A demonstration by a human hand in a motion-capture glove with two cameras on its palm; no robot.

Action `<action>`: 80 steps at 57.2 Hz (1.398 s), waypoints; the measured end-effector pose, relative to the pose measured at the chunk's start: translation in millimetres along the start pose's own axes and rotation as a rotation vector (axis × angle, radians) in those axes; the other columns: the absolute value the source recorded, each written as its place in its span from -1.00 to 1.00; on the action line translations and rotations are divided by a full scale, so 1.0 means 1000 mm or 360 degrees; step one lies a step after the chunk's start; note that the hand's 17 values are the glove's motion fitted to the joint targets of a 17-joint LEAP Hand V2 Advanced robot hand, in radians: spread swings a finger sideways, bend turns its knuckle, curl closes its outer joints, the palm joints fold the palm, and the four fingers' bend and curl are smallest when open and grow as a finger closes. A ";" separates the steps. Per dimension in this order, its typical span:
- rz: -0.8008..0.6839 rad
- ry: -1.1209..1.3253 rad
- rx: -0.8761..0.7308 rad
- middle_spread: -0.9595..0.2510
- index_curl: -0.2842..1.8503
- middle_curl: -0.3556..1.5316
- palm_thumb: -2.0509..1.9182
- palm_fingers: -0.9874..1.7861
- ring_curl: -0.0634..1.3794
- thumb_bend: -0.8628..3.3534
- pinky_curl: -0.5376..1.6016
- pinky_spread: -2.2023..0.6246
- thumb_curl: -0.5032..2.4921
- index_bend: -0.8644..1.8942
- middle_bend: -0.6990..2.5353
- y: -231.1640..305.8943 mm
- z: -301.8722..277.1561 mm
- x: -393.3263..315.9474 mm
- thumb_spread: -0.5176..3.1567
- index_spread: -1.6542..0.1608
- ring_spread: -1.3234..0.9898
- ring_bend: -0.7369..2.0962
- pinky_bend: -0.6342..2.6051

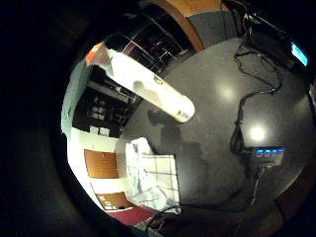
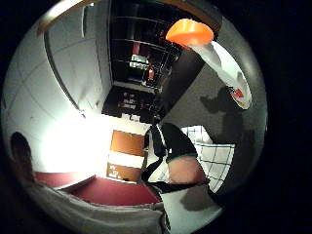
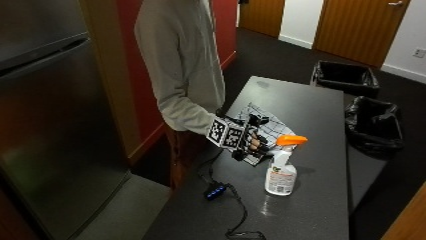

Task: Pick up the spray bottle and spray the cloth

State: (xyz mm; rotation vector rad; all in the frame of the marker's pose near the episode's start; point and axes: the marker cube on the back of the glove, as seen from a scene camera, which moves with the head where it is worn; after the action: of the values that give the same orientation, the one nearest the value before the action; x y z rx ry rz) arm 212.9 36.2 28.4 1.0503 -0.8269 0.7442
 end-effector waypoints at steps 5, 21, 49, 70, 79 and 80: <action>0.0025 -0.0034 0.0011 0.56 -0.53 -0.24 0.36 -0.16 -0.49 -0.60 -0.16 0.66 -0.40 -0.28 -0.39 -0.009 0.008 0.003 -0.17 0.54 0.12 -0.22 -0.38; 0.0095 -0.0098 0.0053 0.56 -0.52 -0.25 0.35 -0.15 -0.50 -0.60 -0.17 0.66 -0.40 -0.28 -0.40 -0.037 0.031 0.015 -0.18 0.55 0.11 -0.21 -0.39; 0.0216 -0.0239 0.0041 0.56 -0.57 -0.22 0.33 -0.22 -0.50 -0.61 -0.16 0.66 -0.42 -0.31 -0.35 -0.062 0.060 0.031 -0.21 0.49 0.11 -0.23 -0.36; 0.0292 -0.0333 0.0089 0.61 -0.55 -0.26 0.31 -0.23 -0.49 -0.61 -0.15 0.66 -0.43 -0.28 -0.43 -0.074 0.058 0.036 -0.23 0.46 0.11 -0.19 -0.33; 0.0321 -0.0356 0.0083 0.61 -0.55 -0.26 0.31 -0.22 -0.49 -0.61 -0.16 0.65 -0.43 -0.28 -0.42 -0.072 0.051 0.041 -0.23 0.46 0.11 -0.19 -0.33; 0.0324 -0.0361 0.0085 0.61 -0.55 -0.26 0.31 -0.22 -0.49 -0.61 -0.16 0.65 -0.44 -0.28 -0.42 -0.072 0.050 0.041 -0.24 0.46 0.10 -0.19 -0.33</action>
State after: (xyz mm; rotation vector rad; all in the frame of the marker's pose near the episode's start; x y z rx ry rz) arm 282.2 -28.8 45.9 1.1228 -1.1260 0.8314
